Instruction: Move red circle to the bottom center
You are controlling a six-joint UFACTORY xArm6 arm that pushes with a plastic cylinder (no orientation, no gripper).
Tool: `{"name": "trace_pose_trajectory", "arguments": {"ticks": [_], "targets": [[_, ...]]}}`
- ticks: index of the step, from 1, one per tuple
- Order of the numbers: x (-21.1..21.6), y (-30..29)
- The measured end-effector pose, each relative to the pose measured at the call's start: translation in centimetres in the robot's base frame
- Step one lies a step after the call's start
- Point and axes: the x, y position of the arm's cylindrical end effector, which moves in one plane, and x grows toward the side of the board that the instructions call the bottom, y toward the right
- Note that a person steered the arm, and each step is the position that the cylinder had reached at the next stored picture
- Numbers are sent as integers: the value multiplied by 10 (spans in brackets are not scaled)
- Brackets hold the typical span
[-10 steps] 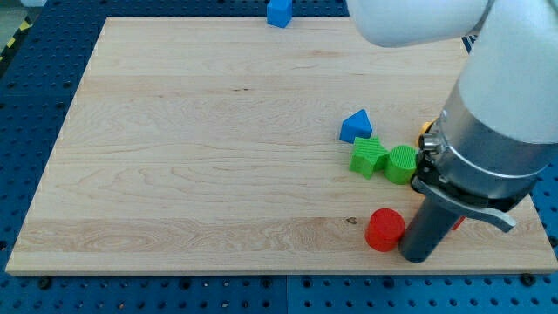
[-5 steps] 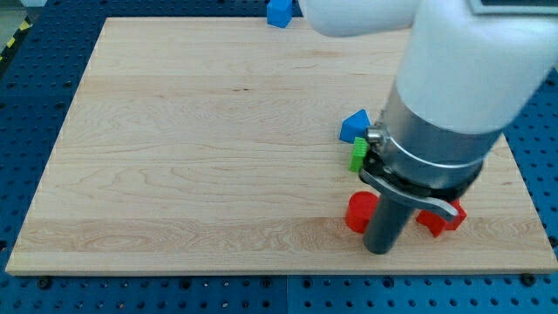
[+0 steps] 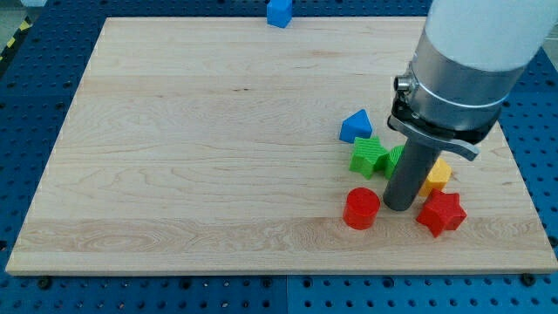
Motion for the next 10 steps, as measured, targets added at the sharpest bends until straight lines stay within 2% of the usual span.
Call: {"name": "trace_pose_trajectory", "arguments": {"ticks": [3, 4, 5, 6, 10], "targets": [[20, -54], [18, -56], [15, -17], [38, -37], [40, -101]]}}
